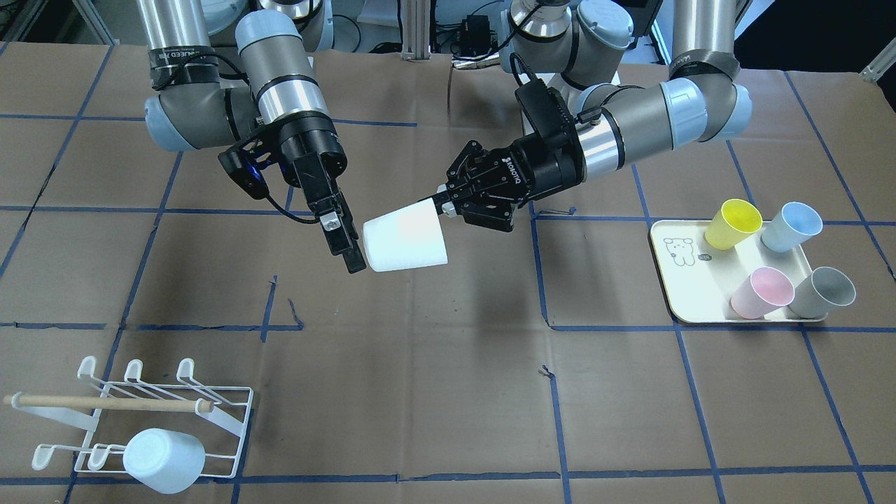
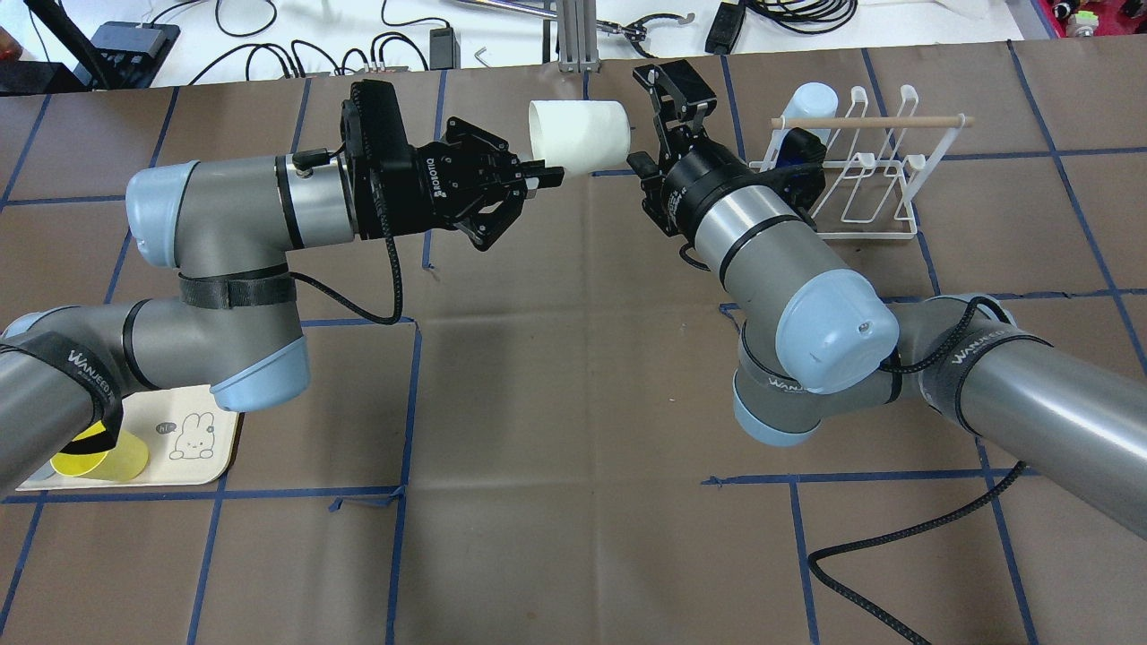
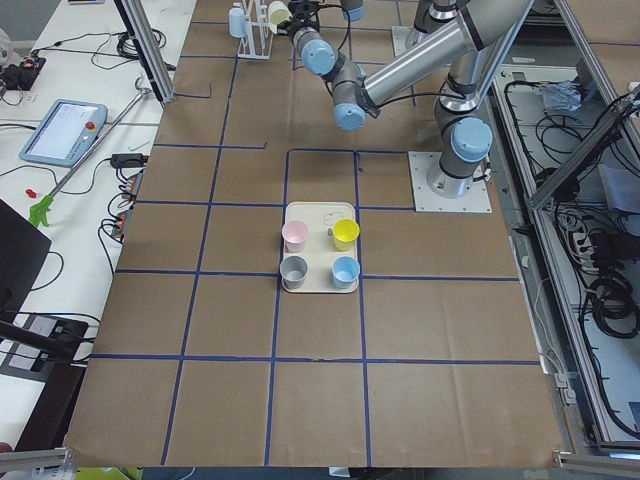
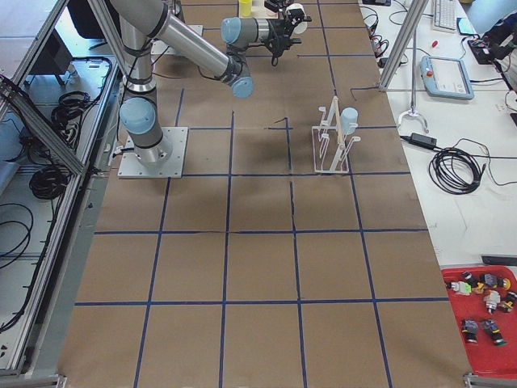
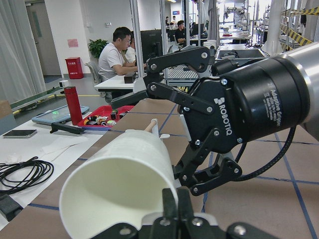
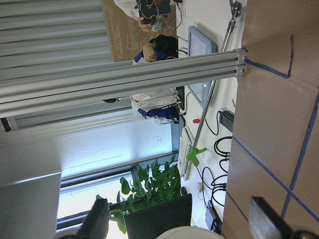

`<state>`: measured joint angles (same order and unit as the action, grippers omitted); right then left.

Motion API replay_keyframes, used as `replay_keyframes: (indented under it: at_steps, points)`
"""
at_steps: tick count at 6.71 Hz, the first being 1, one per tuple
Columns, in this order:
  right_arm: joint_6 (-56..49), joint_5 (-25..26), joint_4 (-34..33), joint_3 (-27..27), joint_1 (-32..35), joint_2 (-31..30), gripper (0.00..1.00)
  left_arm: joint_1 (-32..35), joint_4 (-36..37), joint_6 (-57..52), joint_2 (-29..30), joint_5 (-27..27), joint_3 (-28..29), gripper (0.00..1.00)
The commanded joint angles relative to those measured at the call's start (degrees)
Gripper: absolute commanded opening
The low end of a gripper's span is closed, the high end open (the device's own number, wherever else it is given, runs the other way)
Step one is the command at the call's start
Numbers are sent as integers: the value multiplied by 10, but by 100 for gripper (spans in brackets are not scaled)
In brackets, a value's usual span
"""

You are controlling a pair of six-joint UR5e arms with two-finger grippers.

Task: Transfer IKEA cup to right arm and place on rack

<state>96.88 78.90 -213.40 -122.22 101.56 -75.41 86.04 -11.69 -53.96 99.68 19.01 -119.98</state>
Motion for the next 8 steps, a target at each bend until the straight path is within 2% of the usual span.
replay_keyframes:
  at_steps: [1, 8]
  points:
    - [1, 5, 2, 0, 14, 2, 100, 0, 0, 1, -1, 1, 0, 6]
    - [16, 16, 3, 27, 43, 16, 100, 0, 1, 7, -2, 0, 0, 7]
